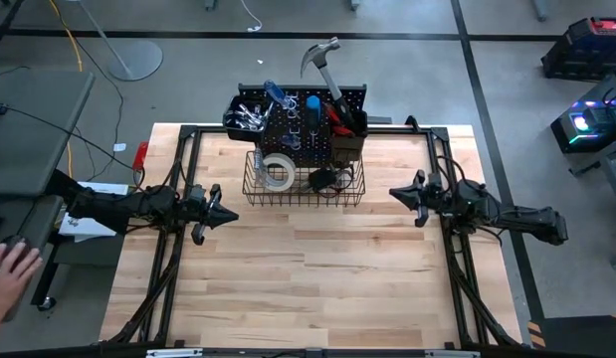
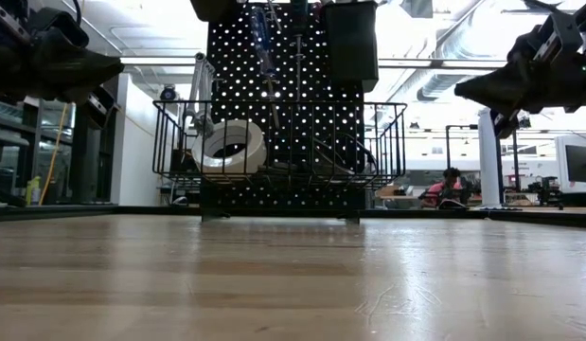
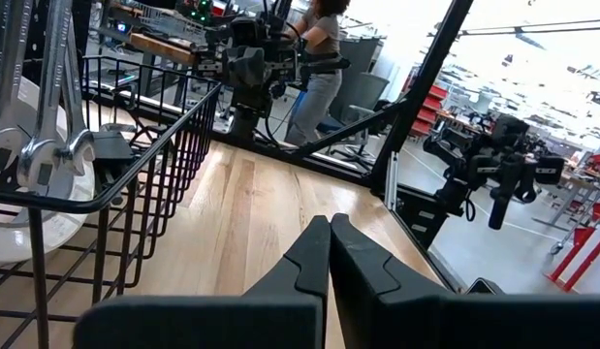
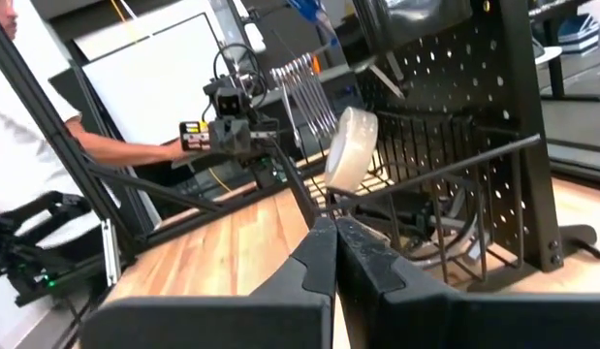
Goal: Hang tools onto peg board
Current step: Return to Home Position
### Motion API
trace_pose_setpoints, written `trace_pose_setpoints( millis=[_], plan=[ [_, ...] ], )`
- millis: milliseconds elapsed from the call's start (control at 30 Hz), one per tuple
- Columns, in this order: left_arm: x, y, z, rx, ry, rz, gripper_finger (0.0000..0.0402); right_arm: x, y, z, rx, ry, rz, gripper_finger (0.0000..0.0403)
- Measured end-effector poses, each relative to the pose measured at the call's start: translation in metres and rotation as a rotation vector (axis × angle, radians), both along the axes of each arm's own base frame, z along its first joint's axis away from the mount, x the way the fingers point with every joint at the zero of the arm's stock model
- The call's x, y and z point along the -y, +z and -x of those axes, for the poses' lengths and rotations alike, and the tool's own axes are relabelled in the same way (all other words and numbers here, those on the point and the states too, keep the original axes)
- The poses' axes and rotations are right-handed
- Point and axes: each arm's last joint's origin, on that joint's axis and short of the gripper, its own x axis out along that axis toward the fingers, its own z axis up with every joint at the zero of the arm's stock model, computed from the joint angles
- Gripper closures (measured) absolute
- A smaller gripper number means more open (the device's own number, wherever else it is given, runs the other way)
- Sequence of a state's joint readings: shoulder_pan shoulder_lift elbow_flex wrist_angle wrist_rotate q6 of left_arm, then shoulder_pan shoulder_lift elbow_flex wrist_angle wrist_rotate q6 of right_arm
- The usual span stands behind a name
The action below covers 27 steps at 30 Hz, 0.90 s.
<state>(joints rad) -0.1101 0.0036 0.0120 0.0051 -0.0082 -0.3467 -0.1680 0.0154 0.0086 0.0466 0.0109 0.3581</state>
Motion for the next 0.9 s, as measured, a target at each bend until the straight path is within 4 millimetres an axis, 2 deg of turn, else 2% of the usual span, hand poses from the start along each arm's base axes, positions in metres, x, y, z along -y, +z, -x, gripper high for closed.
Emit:
trace_pose_setpoints(
  millis=[900],
  plan=[
    [0.0, 0.0, 0.0, 0.0, 0.0, 0.0, 0.0401, 0.0, -0.0028, -0.0001, -0.029, 0.0, -0.005, 0.0402]
  ],
)
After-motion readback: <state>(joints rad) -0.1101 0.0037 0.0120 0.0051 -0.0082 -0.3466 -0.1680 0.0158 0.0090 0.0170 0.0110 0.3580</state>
